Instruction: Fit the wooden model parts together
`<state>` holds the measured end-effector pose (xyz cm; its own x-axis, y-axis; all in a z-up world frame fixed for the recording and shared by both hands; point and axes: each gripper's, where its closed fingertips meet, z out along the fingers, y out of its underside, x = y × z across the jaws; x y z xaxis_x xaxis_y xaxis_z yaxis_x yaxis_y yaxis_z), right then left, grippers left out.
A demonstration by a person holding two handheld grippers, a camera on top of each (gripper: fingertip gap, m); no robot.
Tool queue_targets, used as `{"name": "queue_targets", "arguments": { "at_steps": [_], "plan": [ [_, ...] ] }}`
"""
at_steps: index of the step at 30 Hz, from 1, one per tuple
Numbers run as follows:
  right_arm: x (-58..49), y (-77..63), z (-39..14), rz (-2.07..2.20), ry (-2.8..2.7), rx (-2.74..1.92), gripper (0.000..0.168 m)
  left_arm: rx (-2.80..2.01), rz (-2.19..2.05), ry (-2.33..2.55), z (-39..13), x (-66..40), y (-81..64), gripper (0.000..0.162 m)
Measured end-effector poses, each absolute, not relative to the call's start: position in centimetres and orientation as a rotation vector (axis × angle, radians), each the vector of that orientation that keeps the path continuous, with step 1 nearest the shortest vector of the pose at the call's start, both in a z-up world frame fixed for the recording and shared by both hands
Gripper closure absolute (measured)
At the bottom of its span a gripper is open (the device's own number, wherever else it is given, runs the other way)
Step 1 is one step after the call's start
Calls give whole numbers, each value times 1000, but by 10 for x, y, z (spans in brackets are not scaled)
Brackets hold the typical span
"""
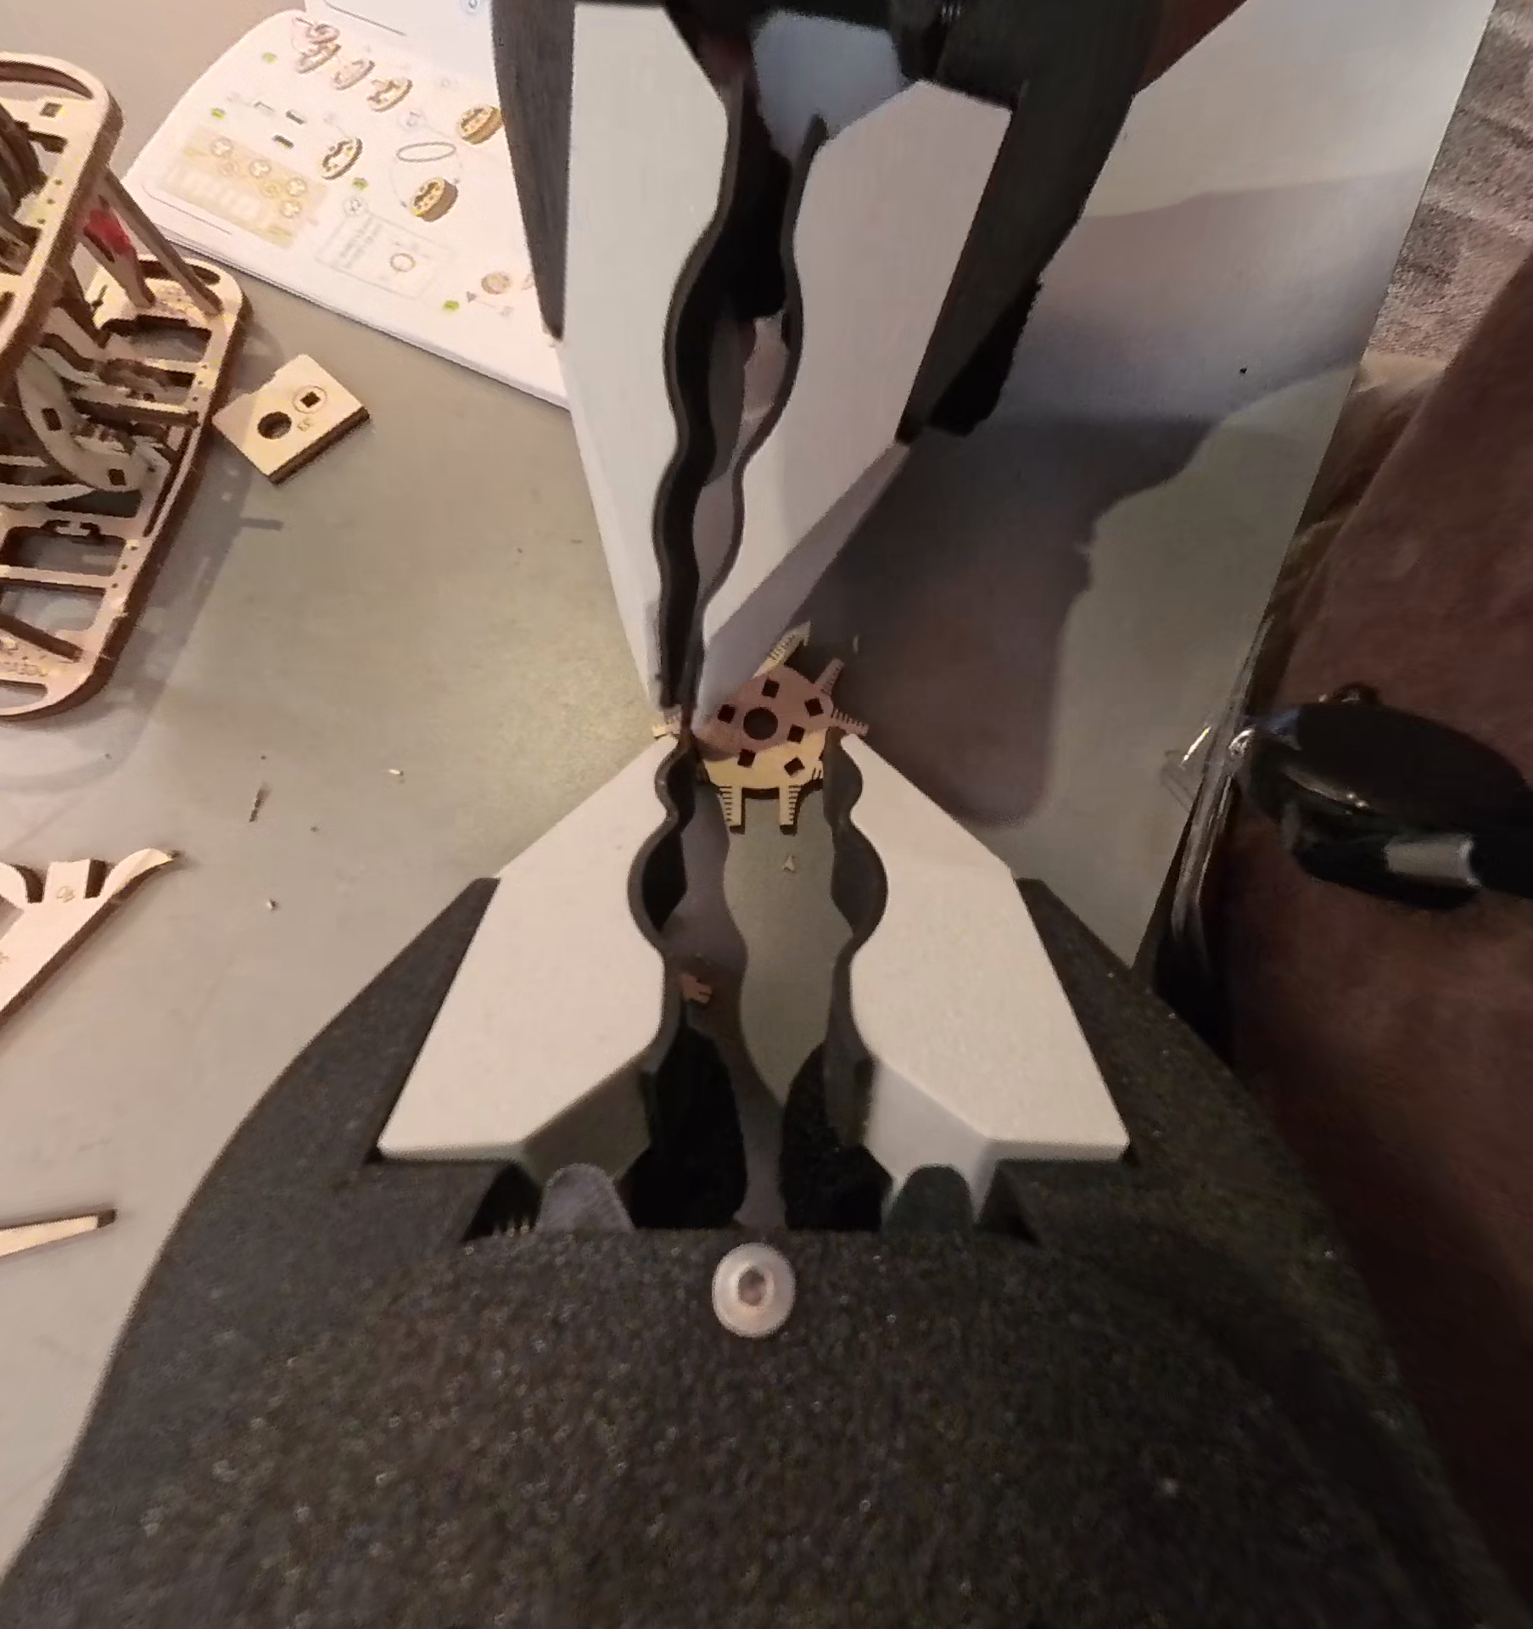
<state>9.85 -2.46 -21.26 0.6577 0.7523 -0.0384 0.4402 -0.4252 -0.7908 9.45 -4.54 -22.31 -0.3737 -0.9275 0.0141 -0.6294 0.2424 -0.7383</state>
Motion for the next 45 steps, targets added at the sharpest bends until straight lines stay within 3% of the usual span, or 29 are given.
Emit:
{"name": "queue_targets", "arguments": {
  "at_steps": [16, 22, 32, 40, 45],
  "plan": [
    [98, -26, -214, 486, -917, -2092, 166, -1419, -935, 2095, -223, 95, -46, 135],
    [80, -22, -169, 479, -740, -1984, 166, -1411, -903, 2074, -220, 91, -43, 133],
    [94, -41, -85, 815, 47, -1702, 166, -1117, -1033, 1748, -127, 100, -52, 135],
    [81, -60, -73, 1021, 256, -1587, 167, -995, -1021, 1640, -88, 91, -62, 146],
    [70, -67, -68, 1070, 237, -1591, 166, -874, -902, 1669, -82, 77, -72, 162]
  ]
}}
